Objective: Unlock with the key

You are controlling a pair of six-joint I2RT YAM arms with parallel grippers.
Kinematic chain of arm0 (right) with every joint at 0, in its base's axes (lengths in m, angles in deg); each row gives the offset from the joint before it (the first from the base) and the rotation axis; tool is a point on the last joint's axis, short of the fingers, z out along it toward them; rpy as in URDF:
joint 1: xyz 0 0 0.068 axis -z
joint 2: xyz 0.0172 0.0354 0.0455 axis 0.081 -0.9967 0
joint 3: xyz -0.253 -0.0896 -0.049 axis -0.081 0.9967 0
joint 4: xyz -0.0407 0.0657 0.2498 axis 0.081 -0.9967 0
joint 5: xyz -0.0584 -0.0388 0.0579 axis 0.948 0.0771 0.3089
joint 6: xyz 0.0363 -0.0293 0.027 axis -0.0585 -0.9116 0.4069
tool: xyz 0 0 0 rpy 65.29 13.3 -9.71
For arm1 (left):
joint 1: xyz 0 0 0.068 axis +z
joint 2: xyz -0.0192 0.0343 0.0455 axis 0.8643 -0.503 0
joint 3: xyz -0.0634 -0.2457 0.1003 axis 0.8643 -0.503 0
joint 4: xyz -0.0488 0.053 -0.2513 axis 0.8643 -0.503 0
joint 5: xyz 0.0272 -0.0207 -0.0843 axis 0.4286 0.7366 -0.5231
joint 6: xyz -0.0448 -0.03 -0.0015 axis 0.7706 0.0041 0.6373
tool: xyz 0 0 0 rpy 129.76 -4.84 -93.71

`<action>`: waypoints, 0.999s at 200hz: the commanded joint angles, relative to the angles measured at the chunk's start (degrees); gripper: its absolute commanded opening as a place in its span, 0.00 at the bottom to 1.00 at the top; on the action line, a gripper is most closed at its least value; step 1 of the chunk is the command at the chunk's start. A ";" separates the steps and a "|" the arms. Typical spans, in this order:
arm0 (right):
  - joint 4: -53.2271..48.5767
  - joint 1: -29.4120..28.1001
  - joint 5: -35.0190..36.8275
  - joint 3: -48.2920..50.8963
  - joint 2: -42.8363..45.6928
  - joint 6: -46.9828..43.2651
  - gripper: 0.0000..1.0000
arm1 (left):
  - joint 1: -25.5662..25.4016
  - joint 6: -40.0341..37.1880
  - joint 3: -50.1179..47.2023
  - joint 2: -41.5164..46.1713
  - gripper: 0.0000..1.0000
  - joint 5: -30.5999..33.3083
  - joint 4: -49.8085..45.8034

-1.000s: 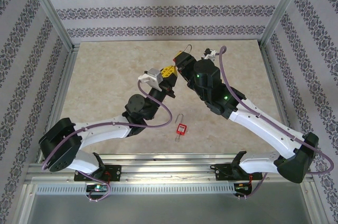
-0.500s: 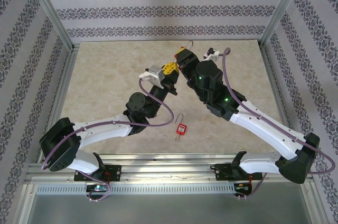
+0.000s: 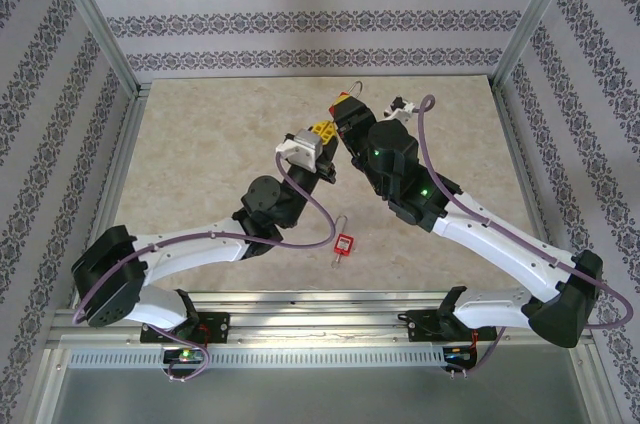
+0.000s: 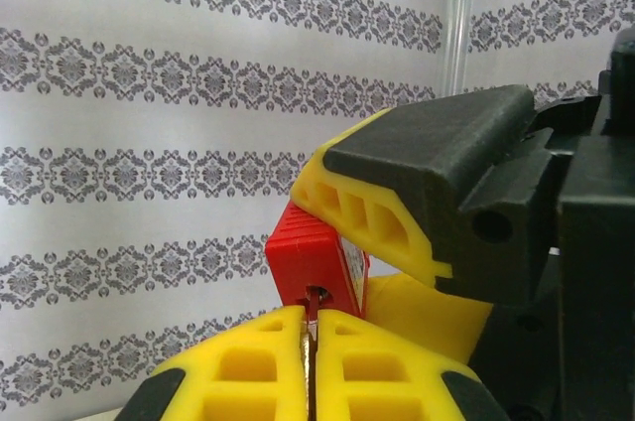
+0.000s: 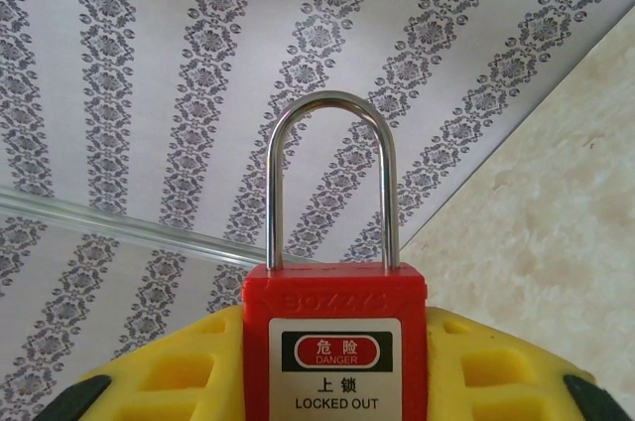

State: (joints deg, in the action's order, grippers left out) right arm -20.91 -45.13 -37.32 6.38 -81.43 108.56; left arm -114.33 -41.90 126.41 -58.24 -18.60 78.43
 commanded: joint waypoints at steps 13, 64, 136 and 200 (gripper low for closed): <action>-5.59 -13.38 -33.15 2.86 -2.64 1.55 0.00 | 2.73 12.68 5.24 -1.76 0.00 -18.50 -11.25; -5.46 -14.13 -32.38 3.30 -2.56 1.41 0.00 | 6.98 33.22 4.47 -3.18 0.00 -26.63 -2.86; -6.76 -15.66 -31.49 2.03 -4.55 2.34 0.00 | 2.29 22.20 11.12 -5.61 0.00 -27.02 -11.55; -6.26 -16.26 -31.67 1.80 -5.04 3.03 0.00 | 2.74 21.55 10.04 -7.39 0.00 -24.07 -7.13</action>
State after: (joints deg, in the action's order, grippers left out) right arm -22.85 -46.49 -29.40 6.58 -82.09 109.19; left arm -108.80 -21.13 131.50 -60.73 -33.57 69.77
